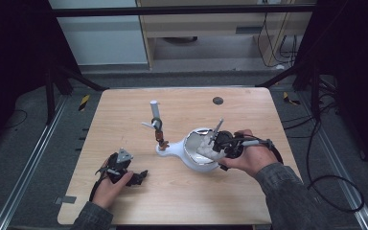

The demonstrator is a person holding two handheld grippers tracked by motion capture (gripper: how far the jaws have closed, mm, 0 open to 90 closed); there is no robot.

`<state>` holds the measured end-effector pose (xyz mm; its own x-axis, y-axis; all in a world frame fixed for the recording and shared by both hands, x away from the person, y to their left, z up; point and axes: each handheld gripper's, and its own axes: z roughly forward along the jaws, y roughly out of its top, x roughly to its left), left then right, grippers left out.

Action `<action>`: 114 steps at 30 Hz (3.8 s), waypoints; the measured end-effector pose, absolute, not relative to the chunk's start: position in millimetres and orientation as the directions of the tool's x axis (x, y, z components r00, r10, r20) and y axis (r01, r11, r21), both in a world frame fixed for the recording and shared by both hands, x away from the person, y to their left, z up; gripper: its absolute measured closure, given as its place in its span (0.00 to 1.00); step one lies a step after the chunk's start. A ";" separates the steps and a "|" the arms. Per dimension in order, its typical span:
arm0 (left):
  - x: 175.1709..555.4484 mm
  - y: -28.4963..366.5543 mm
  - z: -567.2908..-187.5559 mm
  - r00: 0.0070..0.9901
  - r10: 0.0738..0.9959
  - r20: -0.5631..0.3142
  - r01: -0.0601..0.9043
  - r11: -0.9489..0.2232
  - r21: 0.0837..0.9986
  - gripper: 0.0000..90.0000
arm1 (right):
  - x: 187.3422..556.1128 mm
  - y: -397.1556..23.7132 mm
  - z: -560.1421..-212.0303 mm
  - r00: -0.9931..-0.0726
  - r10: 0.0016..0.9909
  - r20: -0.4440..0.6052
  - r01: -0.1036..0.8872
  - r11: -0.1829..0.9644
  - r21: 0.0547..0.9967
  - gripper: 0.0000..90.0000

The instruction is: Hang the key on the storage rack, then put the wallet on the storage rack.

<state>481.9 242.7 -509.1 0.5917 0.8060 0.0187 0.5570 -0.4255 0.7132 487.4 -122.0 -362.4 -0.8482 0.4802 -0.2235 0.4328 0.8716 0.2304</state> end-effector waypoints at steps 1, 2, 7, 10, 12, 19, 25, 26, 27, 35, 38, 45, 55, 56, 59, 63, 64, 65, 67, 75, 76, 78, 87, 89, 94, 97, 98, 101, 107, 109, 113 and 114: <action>481.8 242.7 -509.1 0.591 0.806 0.019 0.557 -0.425 0.713 0.00 | 487.6 -121.5 -362.5 -0.848 0.480 -0.224 0.434 0.872 0.228 0.35; 481.8 242.7 -509.1 0.591 0.806 0.020 0.557 -0.426 0.713 0.00 | 488.1 -121.4 -362.5 -0.848 0.479 -0.225 0.433 0.873 0.225 0.35; 481.9 242.7 -509.0 0.592 0.806 0.020 0.557 -0.426 0.713 0.00 | 489.3 -119.1 -362.7 -0.849 0.479 -0.224 0.437 0.874 0.214 0.35; 481.8 242.7 -509.0 0.592 0.805 0.019 0.557 -0.426 0.713 0.00 | 489.5 -117.5 -363.9 -0.849 0.480 -0.221 0.440 0.874 0.207 0.35; 481.8 242.7 -509.0 0.592 0.805 0.018 0.557 -0.426 0.713 0.00 | 489.7 -116.7 -364.9 -0.852 0.474 -0.224 0.435 0.878 0.201 0.35; 481.8 242.7 -509.0 0.593 0.805 0.019 0.557 -0.426 0.713 0.00 | 489.7 -115.6 -368.9 -0.856 0.468 -0.222 0.434 0.882 0.186 0.35; 481.8 242.7 -509.0 0.593 0.805 0.019 0.557 -0.427 0.713 0.00 | 490.0 -114.5 -370.5 -0.854 0.473 -0.220 0.441 0.880 0.178 0.35; 481.8 242.7 -509.0 0.593 0.805 0.018 0.557 -0.426 0.713 0.00 | 490.3 -114.2 -370.8 -0.855 0.469 -0.220 0.438 0.882 0.175 0.35; 481.8 242.7 -509.0 0.593 0.805 0.019 0.557 -0.426 0.713 0.00 | 490.4 -113.9 -371.1 -0.856 0.469 -0.218 0.439 0.882 0.173 0.35; 481.8 242.7 -509.0 0.593 0.805 0.019 0.557 -0.427 0.713 0.00 | 493.3 -111.2 -372.5 -0.854 0.469 -0.224 0.443 0.882 0.159 0.35; 481.7 242.7 -509.0 0.592 0.806 0.018 0.558 -0.426 0.712 0.00 | 495.8 -107.5 -372.2 -0.854 0.467 -0.228 0.443 0.884 0.152 0.35; 481.8 242.8 -509.0 0.593 0.805 0.019 0.557 -0.427 0.712 0.00 | 502.4 -99.1 -372.9 -0.855 0.467 -0.224 0.446 0.884 0.140 0.35; 481.8 242.7 -509.0 0.594 0.804 0.019 0.557 -0.427 0.712 0.00 | 509.9 -94.8 -375.4 -0.853 0.476 -0.213 0.456 0.879 0.139 0.35; 481.8 242.6 -509.0 0.594 0.804 0.019 0.556 -0.427 0.713 0.00 | 510.2 -94.3 -375.5 -0.852 0.479 -0.213 0.459 0.878 0.139 0.35; 481.8 242.7 -509.0 0.594 0.804 0.019 0.556 -0.428 0.712 0.00 | 512.0 -93.6 -376.5 -0.854 0.476 -0.208 0.456 0.879 0.141 0.35; 481.8 242.6 -509.0 0.595 0.804 0.019 0.556 -0.428 0.712 0.00 | 513.8 -92.3 -377.2 -0.853 0.481 -0.203 0.462 0.876 0.137 0.35; 481.8 242.6 -509.0 0.595 0.804 0.019 0.556 -0.428 0.713 0.00 | 514.4 -92.3 -377.4 -0.854 0.478 -0.205 0.459 0.878 0.137 0.35; 481.8 242.6 -509.0 0.595 0.803 0.019 0.556 -0.428 0.713 0.00 | 515.1 -92.2 -377.9 -0.854 0.478 -0.204 0.457 0.878 0.140 0.35; 481.8 242.6 -509.0 0.595 0.803 0.019 0.555 -0.429 0.713 0.00 | 515.6 -91.4 -378.2 -0.853 0.481 -0.202 0.461 0.876 0.140 0.35; 481.8 242.5 -509.0 0.596 0.803 0.019 0.555 -0.429 0.713 0.00 | 518.2 -90.0 -379.2 -0.855 0.480 -0.195 0.460 0.877 0.141 0.35; 481.7 242.5 -509.0 0.597 0.802 0.019 0.555 -0.430 0.712 0.00 | 518.3 -89.6 -379.5 -0.853 0.484 -0.193 0.464 0.874 0.142 0.35; 481.7 242.5 -509.0 0.597 0.802 0.019 0.555 -0.429 0.712 0.00 | 519.1 -88.9 -380.1 -0.854 0.483 -0.192 0.463 0.875 0.143 0.35; 481.7 242.5 -509.0 0.597 0.802 0.019 0.555 -0.430 0.712 0.00 | 521.3 -85.8 -381.1 -0.857 0.480 -0.186 0.460 0.877 0.140 0.35; 481.7 242.5 -509.0 0.598 0.802 0.019 0.554 -0.431 0.712 0.00 | 521.5 -84.9 -381.6 -0.856 0.483 -0.184 0.464 0.875 0.141 0.34; 481.7 242.5 -509.0 0.597 0.802 0.019 0.555 -0.430 0.712 0.00 | 522.7 -83.0 -381.7 -0.860 0.478 -0.180 0.459 0.877 0.141 0.34; 481.7 242.5 -509.0 0.598 0.802 0.019 0.555 -0.430 0.712 0.00 | 522.9 -82.3 -381.9 -0.858 0.480 -0.181 0.461 0.877 0.138 0.34; 481.7 242.4 -509.0 0.597 0.802 0.019 0.555 -0.430 0.712 0.00 | 523.1 -82.4 -382.0 -0.858 0.481 -0.179 0.462 0.876 0.138 0.34; 481.7 242.4 -508.9 0.597 0.802 0.020 0.555 -0.431 0.711 0.00 | 524.2 -82.5 -382.6 -0.858 0.482 -0.179 0.462 0.875 0.142 0.34; 481.6 242.4 -509.0 0.598 0.801 0.020 0.554 -0.431 0.713 0.00 | 526.8 -81.7 -384.6 -0.857 0.485 -0.176 0.466 0.874 0.136 0.34; 481.6 242.3 -509.0 0.598 0.801 0.019 0.554 -0.430 0.713 0.00 | 527.4 -81.6 -384.8 -0.856 0.486 -0.175 0.468 0.873 0.134 0.34; 481.6 242.4 -509.0 0.598 0.801 0.020 0.554 -0.431 0.712 0.00 | 528.2 -81.0 -385.4 -0.857 0.485 -0.174 0.467 0.874 0.134 0.34; 481.6 242.3 -509.0 0.598 0.801 0.019 0.554 -0.431 0.713 0.00 | 528.2 -80.8 -385.5 -0.857 0.485 -0.173 0.467 0.874 0.134 0.34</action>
<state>481.6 242.3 -509.0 0.5979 0.8013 0.0195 0.5539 -0.4306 0.7126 528.2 -80.8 -385.5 -0.8574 0.4846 -0.1733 0.4669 0.8741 0.1340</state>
